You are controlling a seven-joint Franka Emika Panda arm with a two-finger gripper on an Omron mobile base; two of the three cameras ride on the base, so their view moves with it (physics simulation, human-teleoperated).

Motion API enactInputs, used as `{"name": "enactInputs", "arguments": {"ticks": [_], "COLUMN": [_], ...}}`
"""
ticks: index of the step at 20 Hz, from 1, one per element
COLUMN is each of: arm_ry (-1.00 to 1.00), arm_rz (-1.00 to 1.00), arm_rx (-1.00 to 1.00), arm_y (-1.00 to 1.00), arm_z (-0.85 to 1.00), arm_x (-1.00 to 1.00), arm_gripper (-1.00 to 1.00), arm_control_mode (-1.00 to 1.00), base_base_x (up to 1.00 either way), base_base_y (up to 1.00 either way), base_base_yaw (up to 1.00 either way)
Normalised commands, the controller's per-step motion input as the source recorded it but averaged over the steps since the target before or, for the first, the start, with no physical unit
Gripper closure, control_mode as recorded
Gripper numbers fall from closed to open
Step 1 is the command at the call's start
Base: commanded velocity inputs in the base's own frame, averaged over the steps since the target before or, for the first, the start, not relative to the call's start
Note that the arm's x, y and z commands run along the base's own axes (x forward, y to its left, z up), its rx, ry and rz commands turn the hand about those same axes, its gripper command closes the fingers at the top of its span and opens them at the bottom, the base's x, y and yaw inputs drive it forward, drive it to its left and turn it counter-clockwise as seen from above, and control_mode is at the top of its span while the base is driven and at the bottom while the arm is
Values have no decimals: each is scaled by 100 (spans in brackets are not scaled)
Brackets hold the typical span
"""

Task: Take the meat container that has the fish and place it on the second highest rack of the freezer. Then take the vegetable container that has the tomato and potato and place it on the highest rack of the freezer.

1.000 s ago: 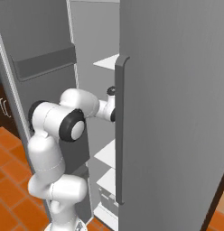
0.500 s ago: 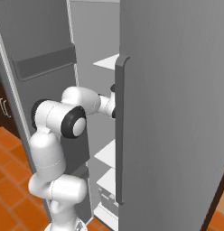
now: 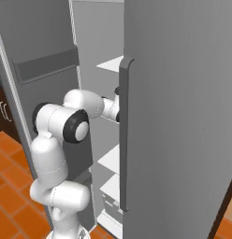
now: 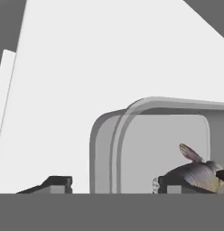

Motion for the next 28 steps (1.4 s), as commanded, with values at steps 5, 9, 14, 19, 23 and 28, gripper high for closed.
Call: {"name": "enactInputs", "arguments": {"ticks": [5,9,14,19,23,28], "arm_ry": [0,-1,-15,-12,4,7], "arm_rz": [0,0,1,2,3,0], "arm_rx": [0,0,0,0,0,0], "arm_y": [-4,7,15,8,28,25], "arm_z": [18,31,0,56,65,59], "arm_x": [-39,-48,-68,-86,-64,-75], "arm_gripper": [-100,-100,-100,-100,-100,-100], "arm_control_mode": [-100,-100,-100,-100,-100,-100], "base_base_x": [0,0,0,0,0,0], "base_base_y": [0,0,0,0,0,0], "base_base_yaw": [0,0,0,0,0,0]}}
